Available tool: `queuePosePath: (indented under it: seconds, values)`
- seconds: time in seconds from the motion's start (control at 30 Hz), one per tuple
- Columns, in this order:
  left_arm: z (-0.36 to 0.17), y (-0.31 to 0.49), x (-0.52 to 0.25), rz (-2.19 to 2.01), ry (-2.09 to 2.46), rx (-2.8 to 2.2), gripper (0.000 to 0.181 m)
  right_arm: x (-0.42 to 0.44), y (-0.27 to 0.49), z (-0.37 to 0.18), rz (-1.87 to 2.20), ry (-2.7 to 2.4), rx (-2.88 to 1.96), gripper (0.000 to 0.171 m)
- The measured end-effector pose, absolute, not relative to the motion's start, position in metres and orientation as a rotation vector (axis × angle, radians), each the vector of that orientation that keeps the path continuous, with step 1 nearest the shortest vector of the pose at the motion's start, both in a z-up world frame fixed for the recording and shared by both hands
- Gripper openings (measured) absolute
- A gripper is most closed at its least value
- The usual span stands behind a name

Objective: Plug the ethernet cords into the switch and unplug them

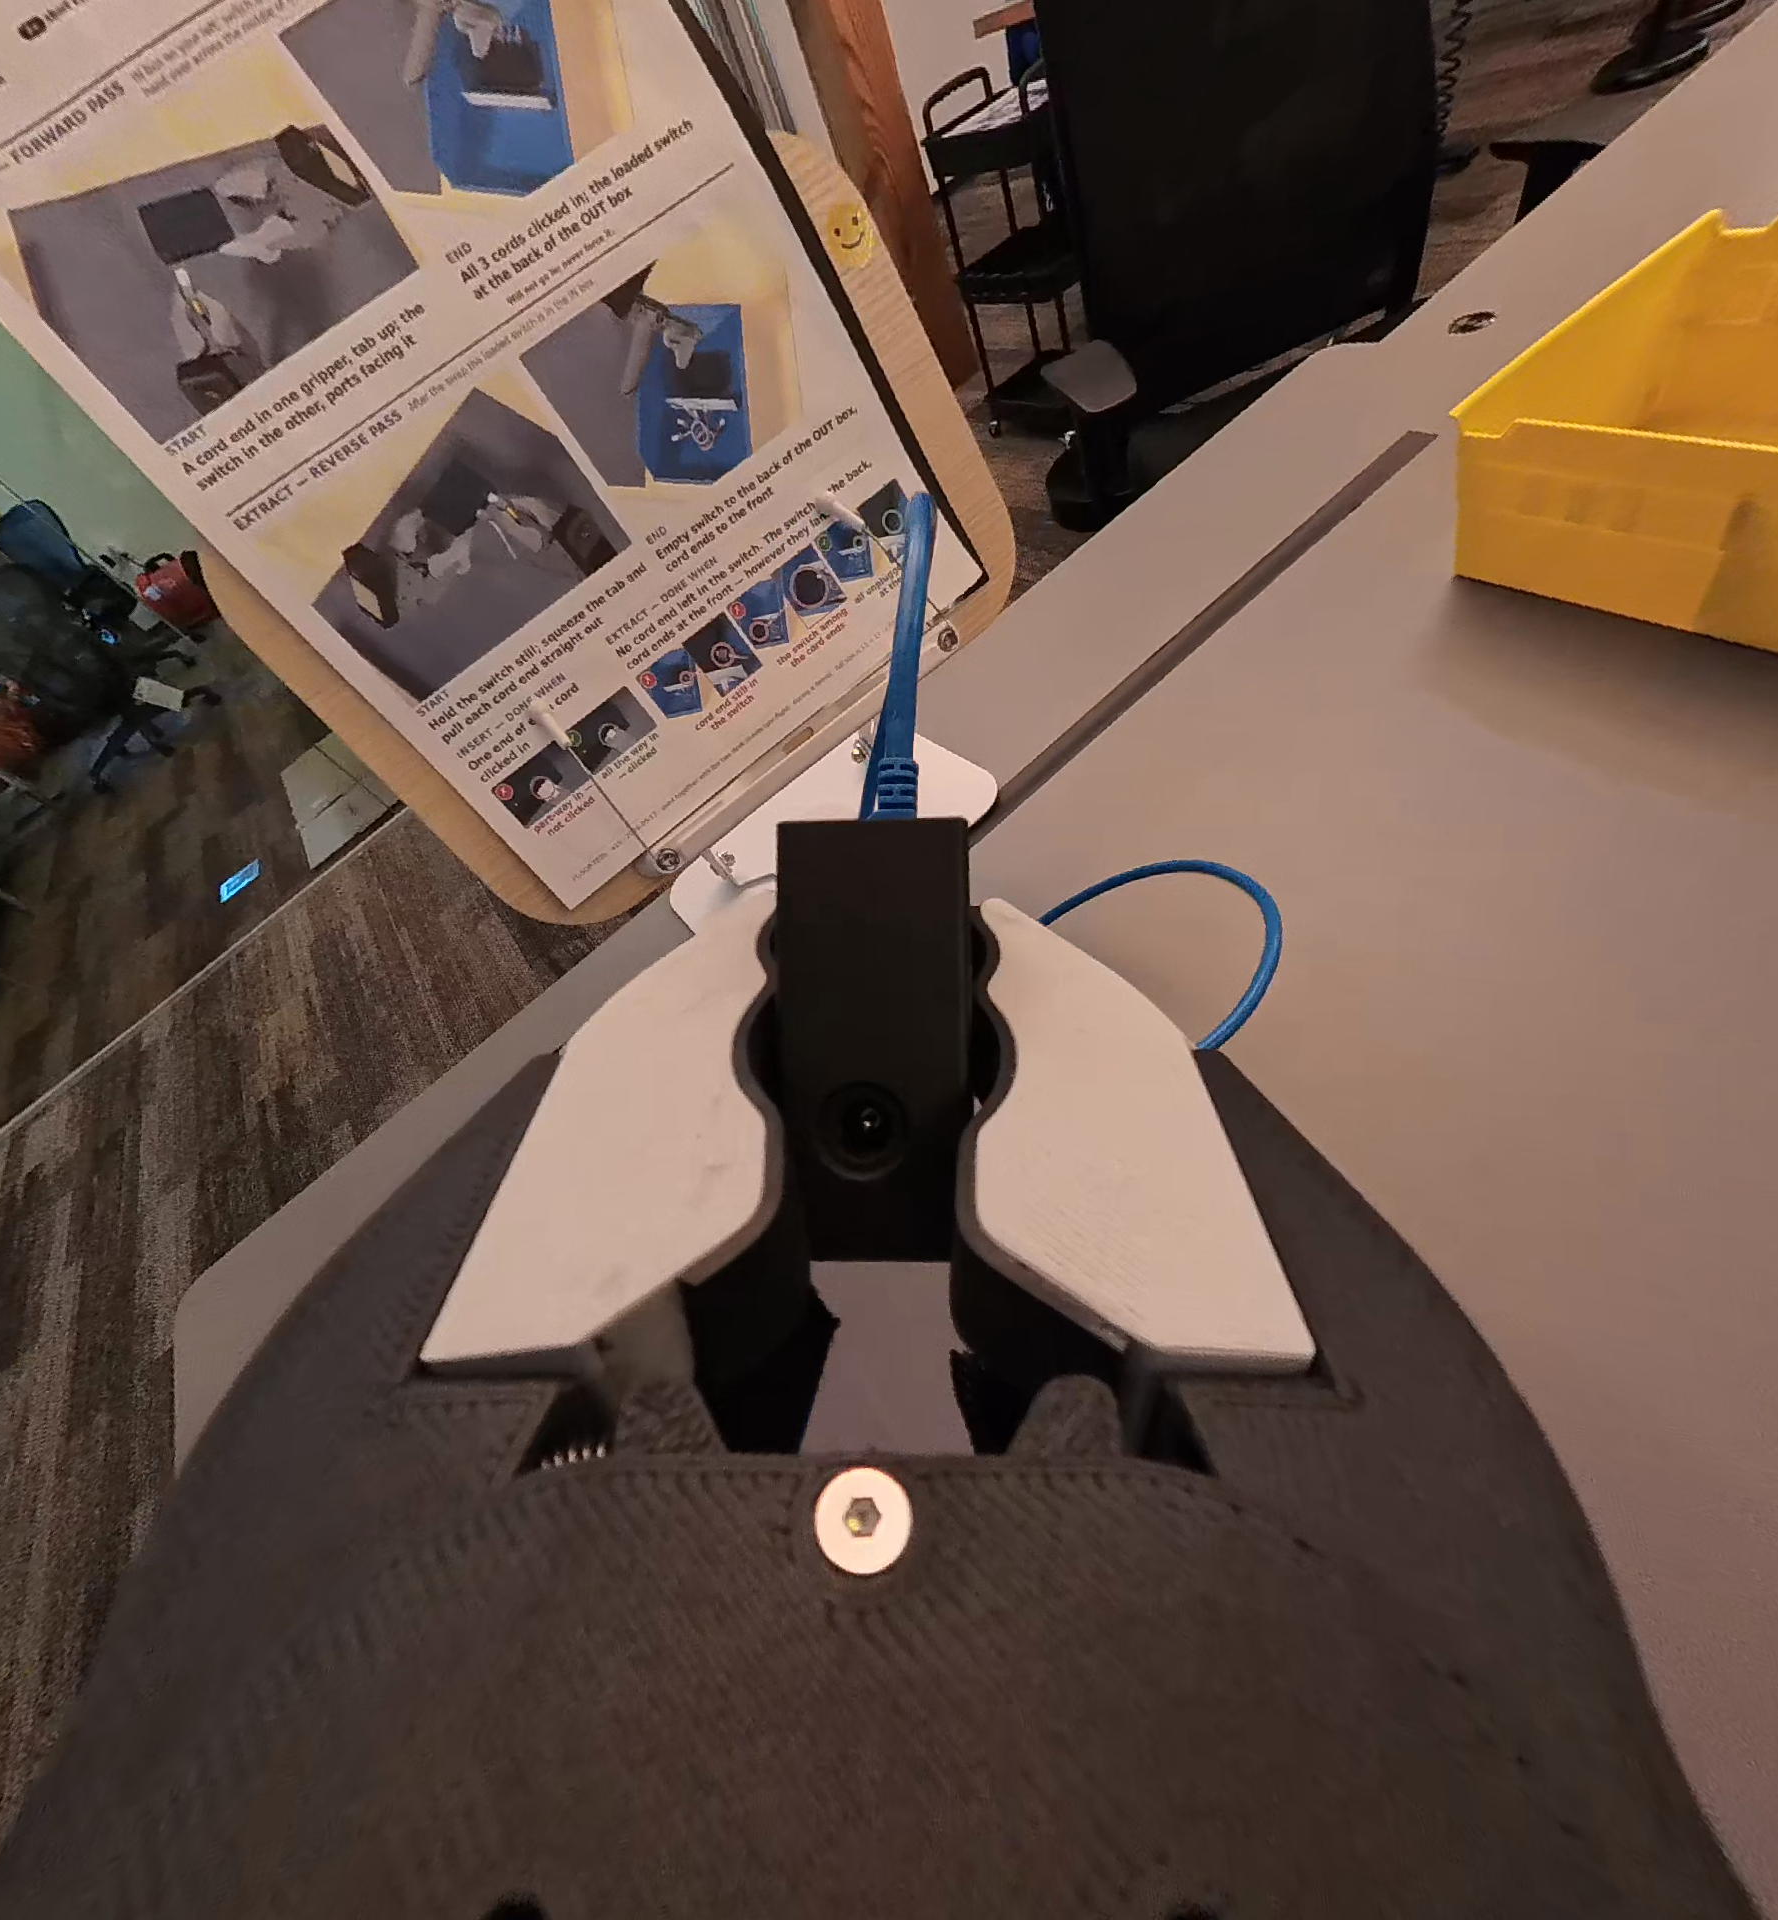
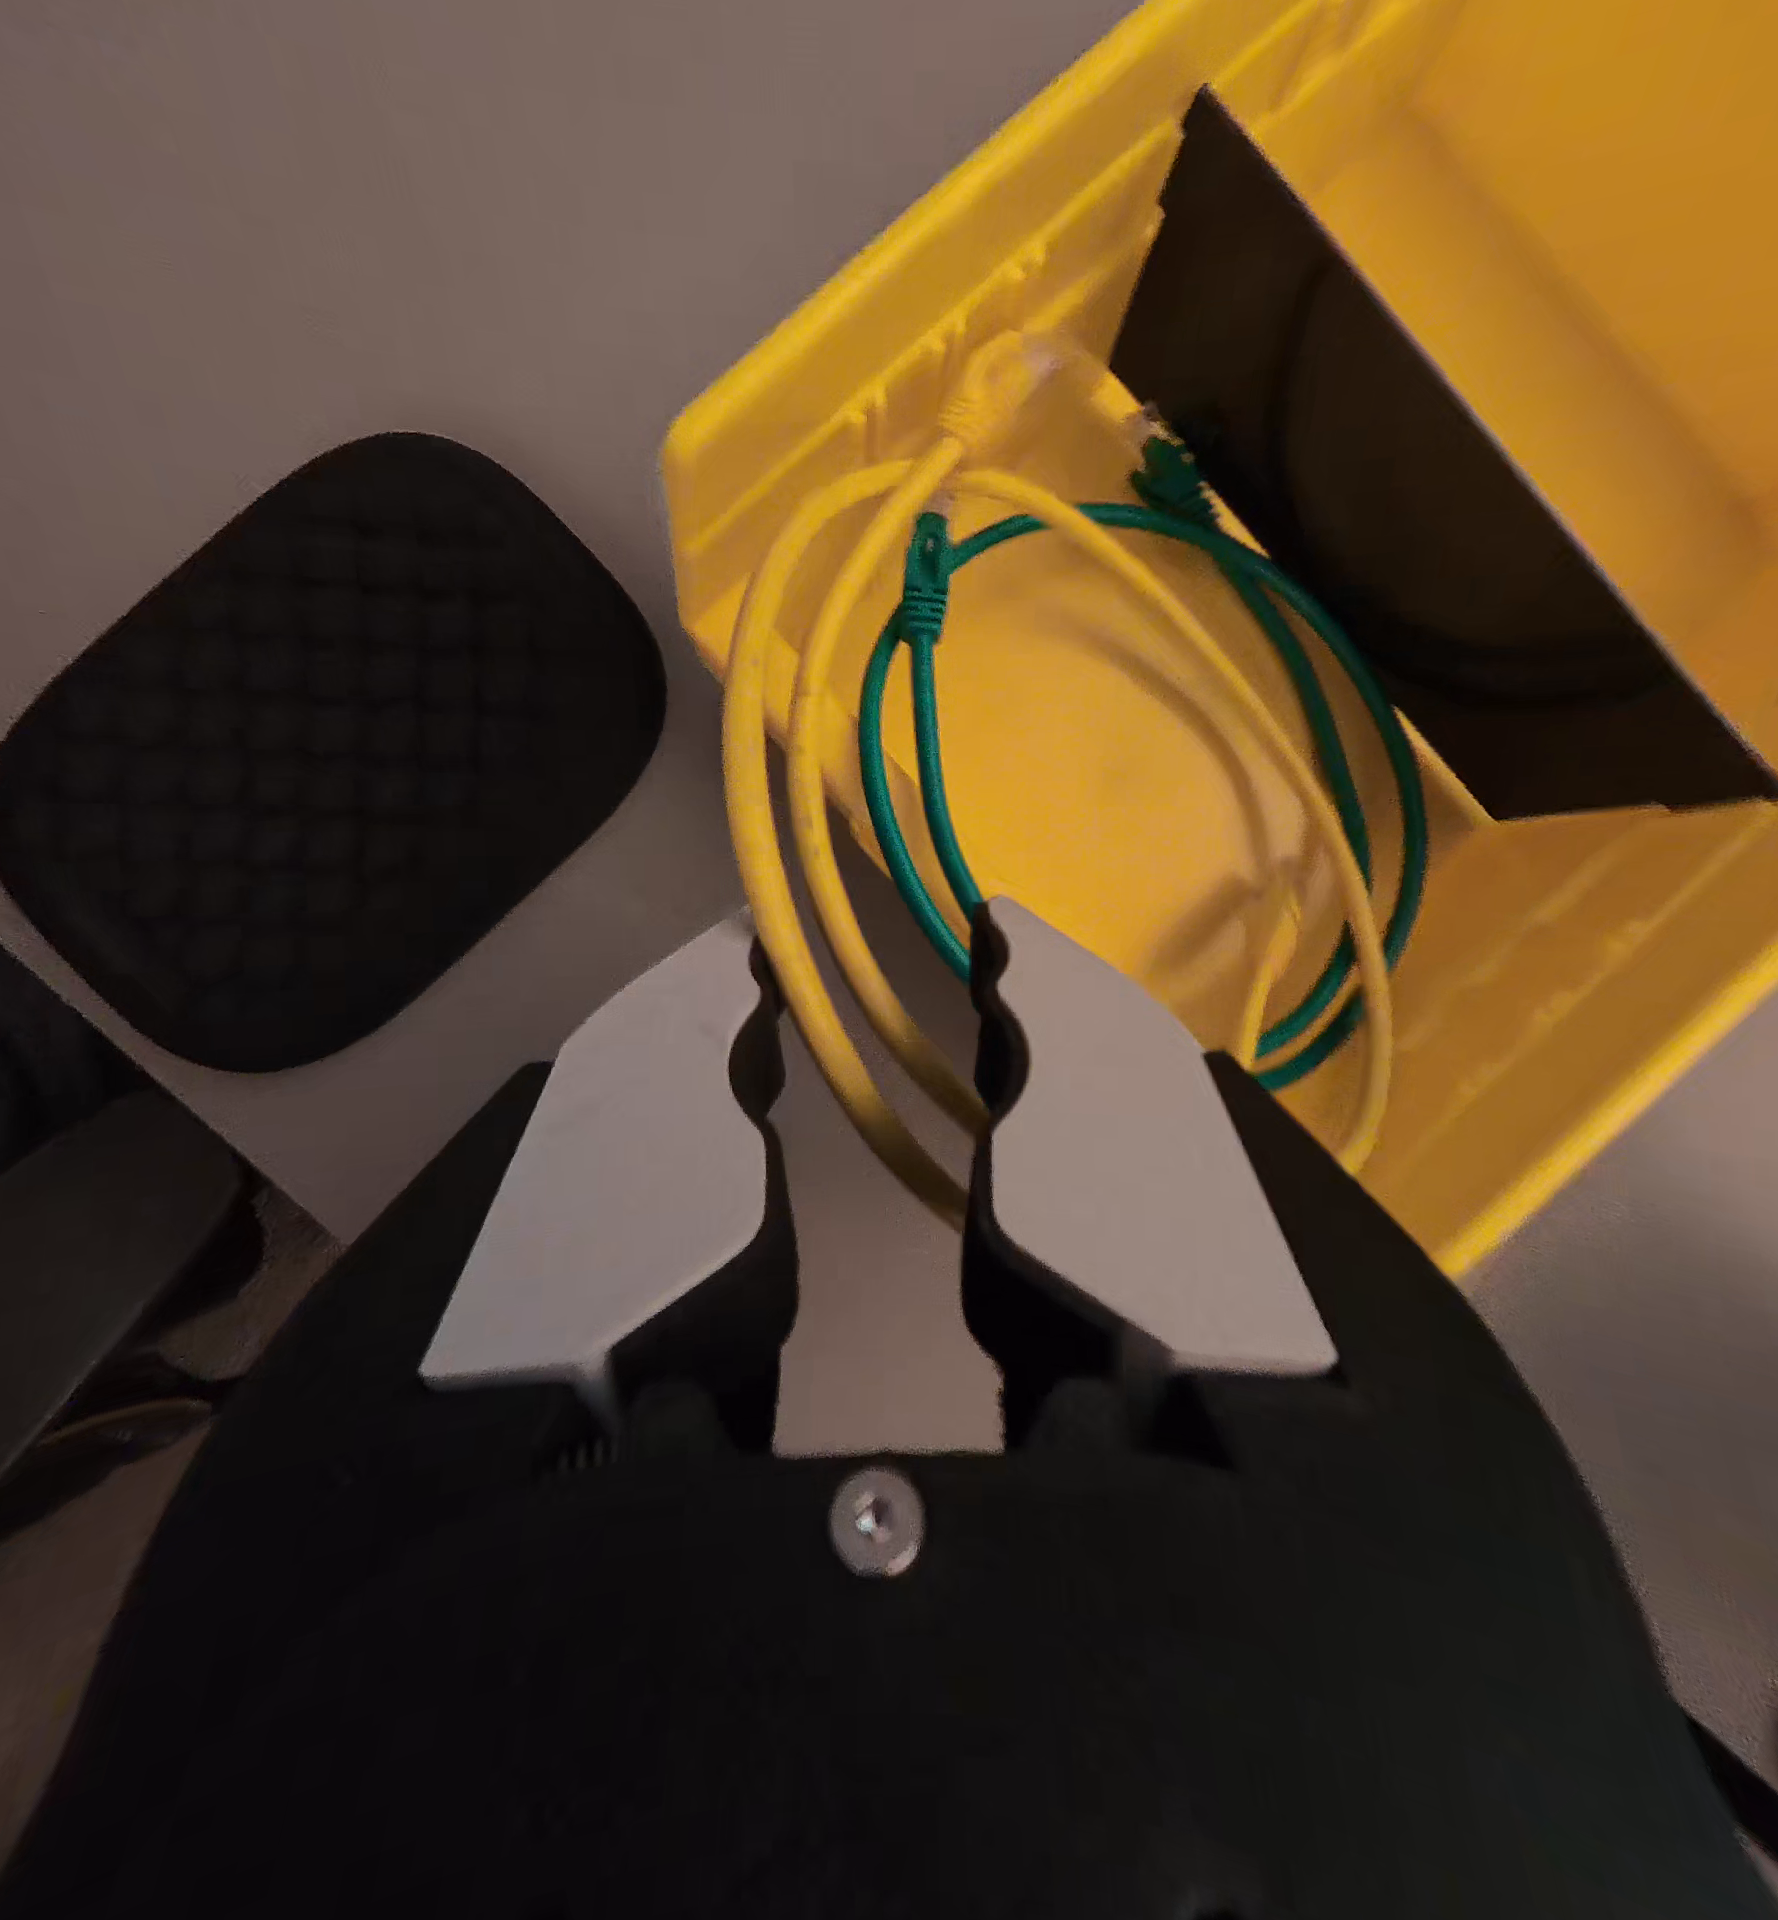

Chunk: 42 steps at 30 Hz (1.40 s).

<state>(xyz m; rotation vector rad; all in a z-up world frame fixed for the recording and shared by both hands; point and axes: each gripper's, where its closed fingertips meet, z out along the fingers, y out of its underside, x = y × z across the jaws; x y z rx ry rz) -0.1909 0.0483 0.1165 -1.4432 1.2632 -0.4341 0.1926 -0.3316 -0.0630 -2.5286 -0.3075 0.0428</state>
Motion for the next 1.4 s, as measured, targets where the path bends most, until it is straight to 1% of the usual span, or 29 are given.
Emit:
queuePosePath:
  seconds: [0.13, 0.2, 0.27, 0.37, 0.5, 0.63, 0.8, 0.93, 1.0, 1.03, 1.07, 1.1, 1.27, 1.4]
  values:
    - [0.117, 0.050, -0.192, -0.431, 1.257, -1.445, 0.028, 0.205, -0.356, -0.072, -0.046, -0.254, -2.525, 0.025]
    - [0.117, 0.051, -0.192, -0.428, 1.255, -1.446, 0.028, 0.207, -0.355, -0.077, -0.082, -0.250, -2.501, 0.025]
    - [0.116, 0.051, -0.192, -0.427, 1.254, -1.450, 0.029, 0.208, -0.349, -0.079, -0.126, -0.263, -2.474, 0.022]
    - [0.115, 0.051, -0.192, -0.419, 1.256, -1.452, 0.028, 0.208, -0.327, -0.070, -0.232, -0.336, -2.398, 0.013]
    - [0.115, 0.050, -0.191, -0.415, 1.261, -1.450, 0.028, 0.211, -0.307, -0.072, -0.292, -0.445, -2.468, 0.008]
    - [0.114, 0.050, -0.190, -0.411, 1.264, -1.448, 0.028, 0.208, -0.296, -0.081, -0.353, -0.651, -2.569, 0.007]
    - [0.114, 0.051, -0.191, -0.408, 1.262, -1.453, 0.029, 0.203, -0.310, -0.100, -0.410, -1.004, -2.805, 0.008]
    - [0.114, 0.053, -0.192, -0.399, 1.257, -1.456, 0.028, 0.216, -0.331, -0.102, -0.473, -1.141, -2.970, 0.008]
    - [0.115, 0.053, -0.193, -0.398, 1.253, -1.454, 0.028, 0.223, -0.322, -0.100, -0.522, -1.099, -2.941, 0.008]
    - [0.115, 0.053, -0.193, -0.399, 1.252, -1.453, 0.028, 0.221, -0.314, -0.101, -0.507, -1.057, -2.912, 0.014]
    - [0.115, 0.053, -0.193, -0.399, 1.252, -1.453, 0.028, 0.218, -0.309, -0.104, -0.458, -1.008, -2.906, 0.025]
    - [0.114, 0.053, -0.192, -0.398, 1.254, -1.455, 0.028, 0.216, -0.310, -0.109, -0.400, -0.958, -2.937, 0.031]
    - [0.112, 0.053, -0.191, -0.392, 1.263, -1.459, 0.029, 0.210, -0.325, -0.115, -0.206, -0.808, -3.004, 0.036]
    - [0.111, 0.054, -0.191, -0.398, 1.262, -1.463, 0.028, 0.208, -0.335, -0.099, -0.159, -0.704, -2.979, 0.049]
